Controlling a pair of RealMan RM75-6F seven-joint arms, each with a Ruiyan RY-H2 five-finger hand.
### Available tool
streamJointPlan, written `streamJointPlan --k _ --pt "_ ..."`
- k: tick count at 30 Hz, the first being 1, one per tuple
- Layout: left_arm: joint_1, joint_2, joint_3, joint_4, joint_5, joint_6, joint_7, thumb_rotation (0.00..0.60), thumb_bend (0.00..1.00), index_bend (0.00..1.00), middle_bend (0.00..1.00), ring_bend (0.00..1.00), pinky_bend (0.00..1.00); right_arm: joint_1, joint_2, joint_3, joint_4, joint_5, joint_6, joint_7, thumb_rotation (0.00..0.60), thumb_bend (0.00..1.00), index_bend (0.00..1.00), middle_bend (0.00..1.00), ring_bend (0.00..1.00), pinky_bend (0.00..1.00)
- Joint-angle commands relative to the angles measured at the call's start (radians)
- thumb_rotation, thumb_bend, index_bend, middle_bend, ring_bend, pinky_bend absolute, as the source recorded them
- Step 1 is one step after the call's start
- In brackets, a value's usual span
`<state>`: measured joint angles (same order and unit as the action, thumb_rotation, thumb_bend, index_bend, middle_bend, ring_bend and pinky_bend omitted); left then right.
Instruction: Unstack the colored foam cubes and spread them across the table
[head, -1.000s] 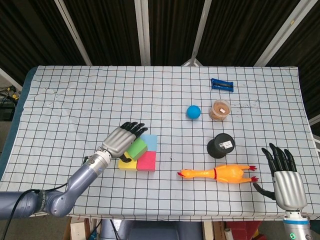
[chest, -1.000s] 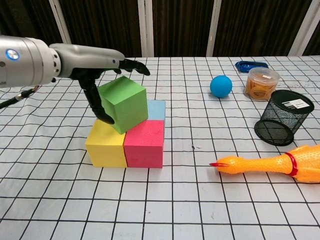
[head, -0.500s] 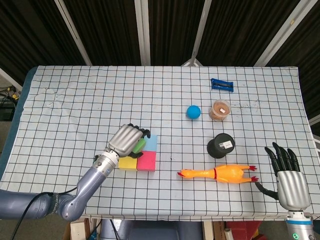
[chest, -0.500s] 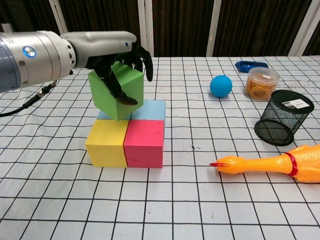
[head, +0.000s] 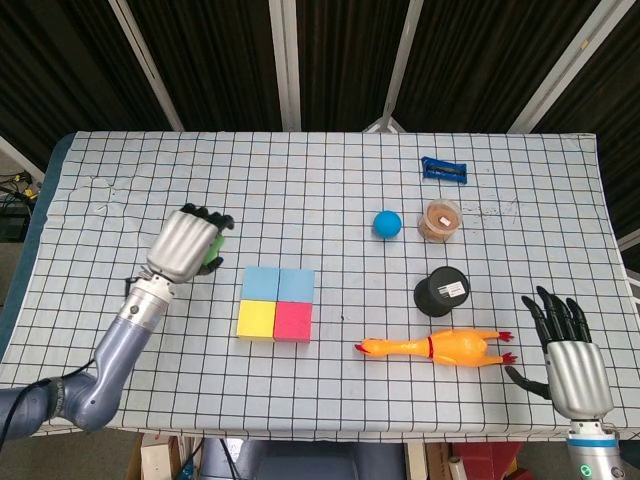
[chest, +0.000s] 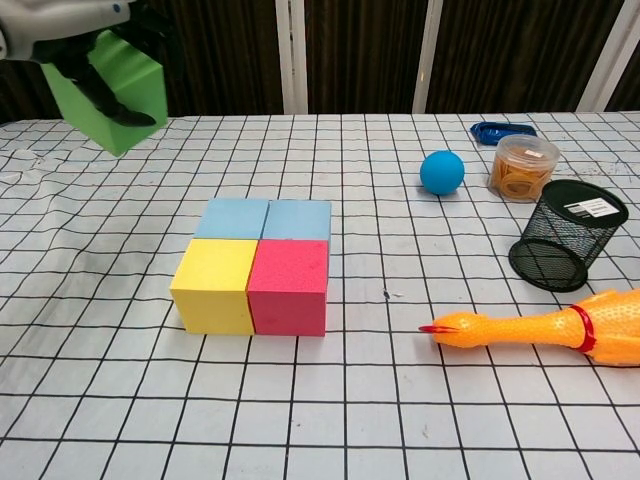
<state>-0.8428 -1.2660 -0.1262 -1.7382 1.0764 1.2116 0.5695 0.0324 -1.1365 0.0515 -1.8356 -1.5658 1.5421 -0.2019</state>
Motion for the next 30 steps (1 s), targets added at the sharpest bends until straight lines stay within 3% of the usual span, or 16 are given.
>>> streamJointPlan --k 1,5,9,16,20,23,26,30 --pt "0.031 0.014 0.038 0.091 0.06 0.008 -0.013 0.6 0.3 0.37 0.49 0.5 0.5 0.001 -0.001 0.0 -0.002 -0.002 0.0 -0.003 0.6 0.04 0.11 0.0 0.06 0.0" --pt "0.046 -0.029 0.062 0.22 0.105 0.012 -0.013 0.6 0.22 0.36 0.47 0.48 0.49 0.002 -0.002 0.0 -0.002 -0.003 0.0 -0.003 0.6 0.04 0.11 0.0 0.06 0.0" --pt "0.054 -0.117 0.059 0.349 0.09 -0.023 -0.054 0.6 0.22 0.36 0.45 0.47 0.48 0.007 -0.006 0.004 0.004 0.007 -0.01 -0.003 0.6 0.04 0.11 0.0 0.06 0.0" --pt "0.033 -0.329 0.001 0.601 0.057 -0.035 -0.029 0.6 0.15 0.31 0.36 0.41 0.46 0.01 -0.006 0.008 0.01 0.02 -0.016 0.004 0.6 0.04 0.11 0.0 0.06 0.0" --pt "0.031 -0.399 -0.027 0.666 0.028 -0.006 0.054 0.6 0.06 0.22 0.21 0.29 0.4 0.013 -0.003 0.01 0.011 0.029 -0.023 0.009 0.6 0.04 0.11 0.0 0.06 0.0" --pt "0.031 -0.424 -0.04 0.68 0.012 0.011 0.109 0.6 0.02 0.14 0.09 0.17 0.3 0.013 -0.002 0.011 0.011 0.031 -0.024 0.012 0.6 0.04 0.11 0.0 0.06 0.0" --pt "0.034 -0.445 -0.057 0.682 -0.007 0.034 0.171 0.6 0.0 0.1 0.02 0.07 0.23 0.013 0.0 0.01 0.011 0.029 -0.023 0.017 0.6 0.04 0.11 0.0 0.06 0.0" --pt "0.046 -0.464 -0.083 0.671 -0.043 0.084 0.282 0.6 0.0 0.03 0.0 0.0 0.16 0.012 0.003 0.009 0.01 0.028 -0.021 0.024 0.6 0.04 0.11 0.0 0.06 0.0"
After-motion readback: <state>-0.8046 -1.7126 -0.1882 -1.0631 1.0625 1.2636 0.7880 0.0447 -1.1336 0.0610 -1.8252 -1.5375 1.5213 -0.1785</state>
